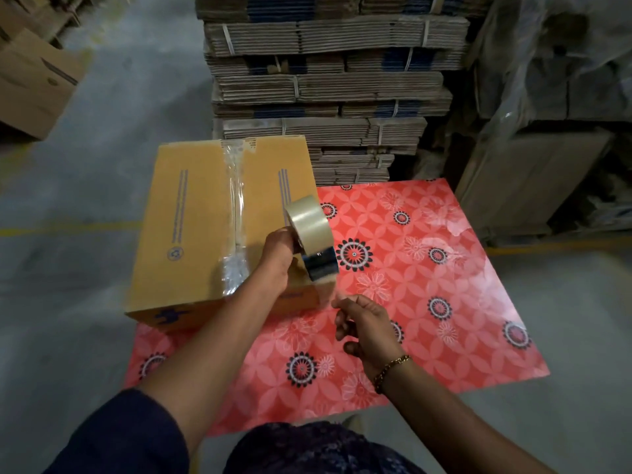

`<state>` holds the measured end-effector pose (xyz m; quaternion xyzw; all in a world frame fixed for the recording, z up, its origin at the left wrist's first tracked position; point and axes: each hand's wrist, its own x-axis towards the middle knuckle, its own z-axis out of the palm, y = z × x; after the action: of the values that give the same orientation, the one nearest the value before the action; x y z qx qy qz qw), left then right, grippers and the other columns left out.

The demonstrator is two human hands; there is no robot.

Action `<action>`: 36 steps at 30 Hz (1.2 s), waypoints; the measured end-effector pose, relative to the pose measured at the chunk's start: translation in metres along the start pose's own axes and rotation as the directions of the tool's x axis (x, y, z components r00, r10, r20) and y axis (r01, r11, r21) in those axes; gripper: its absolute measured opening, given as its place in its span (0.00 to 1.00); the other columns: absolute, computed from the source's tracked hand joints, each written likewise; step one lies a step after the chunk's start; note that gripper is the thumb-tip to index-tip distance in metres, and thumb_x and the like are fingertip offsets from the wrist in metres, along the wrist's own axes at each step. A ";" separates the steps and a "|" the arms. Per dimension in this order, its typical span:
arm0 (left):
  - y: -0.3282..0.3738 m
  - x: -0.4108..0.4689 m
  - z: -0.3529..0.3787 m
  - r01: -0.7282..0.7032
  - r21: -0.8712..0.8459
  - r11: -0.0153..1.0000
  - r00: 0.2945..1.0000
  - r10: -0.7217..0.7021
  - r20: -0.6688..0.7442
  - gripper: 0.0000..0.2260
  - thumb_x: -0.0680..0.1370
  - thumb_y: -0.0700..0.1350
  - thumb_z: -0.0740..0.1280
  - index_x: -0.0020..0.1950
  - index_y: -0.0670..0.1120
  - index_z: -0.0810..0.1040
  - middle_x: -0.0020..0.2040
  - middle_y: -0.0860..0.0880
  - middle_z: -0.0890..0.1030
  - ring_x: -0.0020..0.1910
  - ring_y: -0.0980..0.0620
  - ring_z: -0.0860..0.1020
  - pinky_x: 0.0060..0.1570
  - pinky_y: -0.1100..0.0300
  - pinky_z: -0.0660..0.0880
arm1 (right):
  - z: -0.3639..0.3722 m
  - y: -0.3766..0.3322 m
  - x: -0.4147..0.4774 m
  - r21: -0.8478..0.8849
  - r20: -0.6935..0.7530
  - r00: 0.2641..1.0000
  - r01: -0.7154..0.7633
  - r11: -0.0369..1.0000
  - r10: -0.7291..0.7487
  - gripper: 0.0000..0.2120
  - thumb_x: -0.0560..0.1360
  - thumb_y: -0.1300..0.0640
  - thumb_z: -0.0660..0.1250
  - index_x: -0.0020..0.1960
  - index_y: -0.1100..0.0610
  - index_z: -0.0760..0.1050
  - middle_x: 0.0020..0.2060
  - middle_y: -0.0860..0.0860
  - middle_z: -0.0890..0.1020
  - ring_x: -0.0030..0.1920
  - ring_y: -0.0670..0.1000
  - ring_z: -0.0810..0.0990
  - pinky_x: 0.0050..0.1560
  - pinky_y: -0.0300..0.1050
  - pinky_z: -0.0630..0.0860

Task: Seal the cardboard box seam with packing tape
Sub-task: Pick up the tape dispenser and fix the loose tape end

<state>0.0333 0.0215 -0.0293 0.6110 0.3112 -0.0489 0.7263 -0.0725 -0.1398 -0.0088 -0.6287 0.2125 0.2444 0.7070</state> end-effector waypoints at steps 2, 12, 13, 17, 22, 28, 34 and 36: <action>-0.004 0.014 -0.005 -0.080 0.135 0.988 0.997 0.076 0.029 0.10 0.79 0.39 0.66 0.39 0.48 0.80 0.34 0.50 0.81 0.33 0.50 0.77 0.35 0.59 0.69 | 0.002 0.005 0.008 0.009 -0.021 1.000 -0.016 1.000 0.017 0.08 0.79 0.57 0.67 0.42 0.57 0.75 0.28 0.51 0.77 0.24 0.48 0.72 0.24 0.37 0.61; -0.033 0.055 -0.034 -0.341 0.886 0.313 0.867 0.470 0.168 0.26 0.74 0.48 0.70 0.72 0.52 0.70 0.67 0.43 0.69 0.66 0.39 0.65 0.59 0.47 0.61 | 0.021 0.027 0.022 0.052 -0.014 0.997 -0.078 0.996 0.079 0.07 0.78 0.54 0.68 0.44 0.55 0.74 0.28 0.50 0.78 0.25 0.48 0.73 0.26 0.38 0.62; -0.031 0.053 -0.035 -0.331 0.891 0.312 0.871 0.465 0.161 0.27 0.74 0.49 0.71 0.72 0.51 0.69 0.66 0.43 0.70 0.66 0.40 0.66 0.59 0.47 0.61 | 0.022 0.029 0.022 0.065 -0.014 0.996 -0.083 0.994 0.084 0.08 0.78 0.54 0.68 0.43 0.55 0.74 0.28 0.50 0.78 0.25 0.48 0.73 0.26 0.38 0.62; -0.043 0.024 -0.050 -0.450 0.794 0.408 0.766 0.634 0.108 0.14 0.75 0.45 0.69 0.59 0.44 0.78 0.57 0.43 0.77 0.58 0.37 0.75 0.52 0.48 0.69 | 0.022 0.033 0.021 0.105 -0.003 0.996 -0.091 0.990 0.092 0.07 0.78 0.54 0.68 0.44 0.55 0.75 0.29 0.50 0.77 0.26 0.48 0.73 0.25 0.39 0.63; -0.082 -0.043 -0.073 -0.694 0.637 0.335 0.648 0.677 0.350 0.10 0.75 0.41 0.71 0.56 0.48 0.79 0.55 0.54 0.71 0.56 0.50 0.75 0.54 0.55 0.77 | 0.023 0.034 0.022 0.128 0.009 0.996 -0.089 0.988 0.089 0.06 0.79 0.55 0.67 0.47 0.57 0.76 0.29 0.50 0.77 0.26 0.48 0.73 0.25 0.39 0.65; -0.095 -0.048 -0.060 -0.717 0.651 0.249 0.607 0.681 0.408 0.08 0.77 0.42 0.72 0.56 0.47 0.80 0.53 0.52 0.73 0.54 0.51 0.74 0.51 0.54 0.76 | 0.024 0.036 0.024 0.112 -0.003 0.997 -0.079 0.990 0.080 0.08 0.78 0.53 0.68 0.48 0.59 0.78 0.30 0.51 0.77 0.26 0.48 0.73 0.26 0.39 0.66; -0.093 -0.044 -0.059 -0.720 0.621 0.308 0.619 0.690 0.375 0.06 0.79 0.48 0.69 0.50 0.47 0.83 0.48 0.51 0.76 0.51 0.50 0.74 0.47 0.51 0.75 | 0.020 0.029 0.022 0.167 0.148 0.988 -0.073 0.983 0.049 0.15 0.75 0.44 0.70 0.50 0.55 0.77 0.31 0.49 0.76 0.29 0.48 0.74 0.29 0.41 0.66; -0.093 -0.043 -0.059 -0.715 0.612 0.339 0.634 0.683 0.362 0.07 0.79 0.49 0.68 0.50 0.47 0.84 0.48 0.51 0.76 0.51 0.51 0.74 0.48 0.52 0.75 | 0.015 0.028 0.020 0.196 0.265 0.964 -0.081 0.977 0.027 0.18 0.74 0.41 0.68 0.54 0.54 0.78 0.34 0.49 0.79 0.32 0.48 0.76 0.32 0.42 0.67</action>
<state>-0.0666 0.0395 -0.0904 0.9112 -0.0402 0.1382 0.3861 -0.0735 -0.1212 -0.0414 -0.5087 0.1588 0.3210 0.7829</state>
